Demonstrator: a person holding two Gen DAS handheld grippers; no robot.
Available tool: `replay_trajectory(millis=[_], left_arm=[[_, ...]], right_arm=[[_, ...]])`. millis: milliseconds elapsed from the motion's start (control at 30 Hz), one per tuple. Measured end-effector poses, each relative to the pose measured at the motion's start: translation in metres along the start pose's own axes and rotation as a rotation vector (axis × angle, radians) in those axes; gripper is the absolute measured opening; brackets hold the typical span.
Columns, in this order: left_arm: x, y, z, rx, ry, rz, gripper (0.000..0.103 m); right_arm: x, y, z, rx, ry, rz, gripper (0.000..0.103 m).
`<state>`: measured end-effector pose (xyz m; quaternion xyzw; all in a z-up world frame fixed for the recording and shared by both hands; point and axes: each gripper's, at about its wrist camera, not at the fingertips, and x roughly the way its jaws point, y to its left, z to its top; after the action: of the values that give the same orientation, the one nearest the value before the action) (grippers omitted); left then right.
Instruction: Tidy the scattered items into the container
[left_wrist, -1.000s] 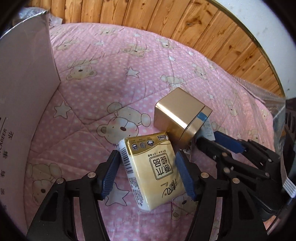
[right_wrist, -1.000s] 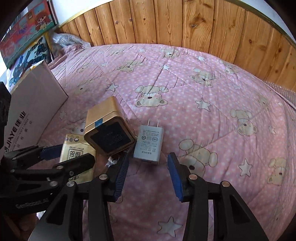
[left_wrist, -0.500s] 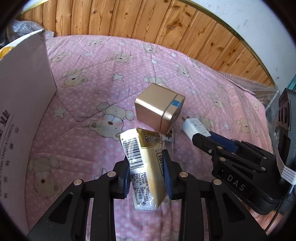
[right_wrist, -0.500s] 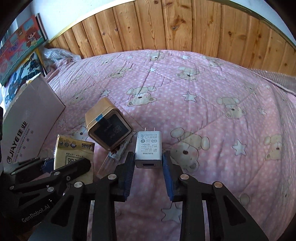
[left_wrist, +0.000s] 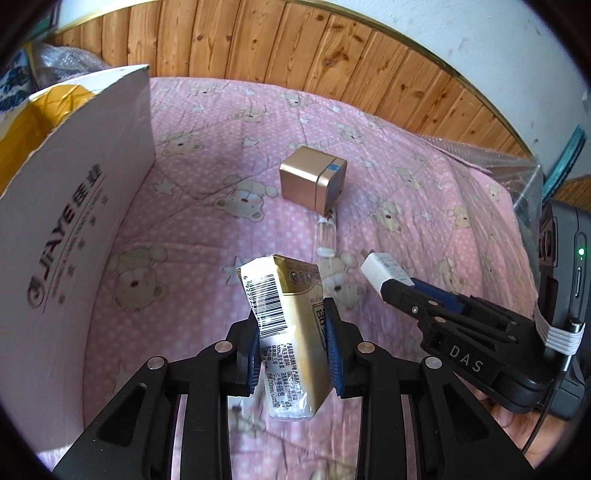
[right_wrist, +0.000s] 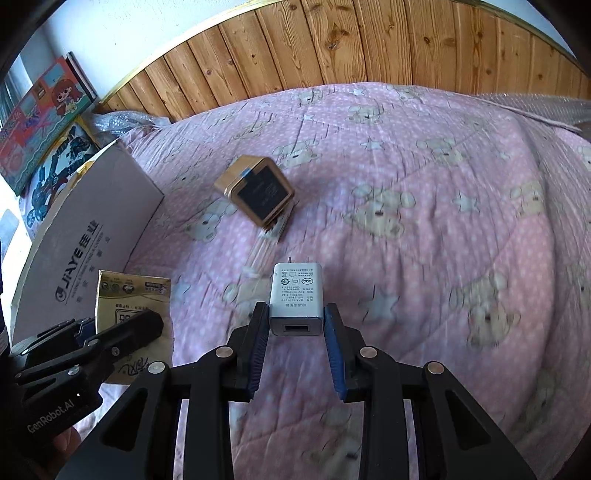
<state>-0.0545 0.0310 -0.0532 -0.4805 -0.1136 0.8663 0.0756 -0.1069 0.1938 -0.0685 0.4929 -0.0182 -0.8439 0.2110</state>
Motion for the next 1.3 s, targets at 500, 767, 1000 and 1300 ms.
replay_trajectory(millis=[500,767,1000,1300], left_arm=[[-0.058,0.012,-0.032,0.004,-0.036,-0.001,0.030],[-0.083,0.016,-0.045,0.006,-0.059,-0.022,0.030],[-0.101,0.026,-0.057,-0.006,-0.072,-0.038,0.030],[-0.129,0.048,-0.072,-0.048,-0.097,-0.068,0.030]], right_arm=[[-0.037,0.042,-0.063,-0.011,0.013,0.055,0.031],[-0.052,0.062,-0.091,-0.024,0.017,0.072,0.031],[-0.067,0.082,-0.105,-0.046,0.008,0.090,0.031],[-0.088,0.113,-0.115,-0.078,-0.012,0.131,0.031]])
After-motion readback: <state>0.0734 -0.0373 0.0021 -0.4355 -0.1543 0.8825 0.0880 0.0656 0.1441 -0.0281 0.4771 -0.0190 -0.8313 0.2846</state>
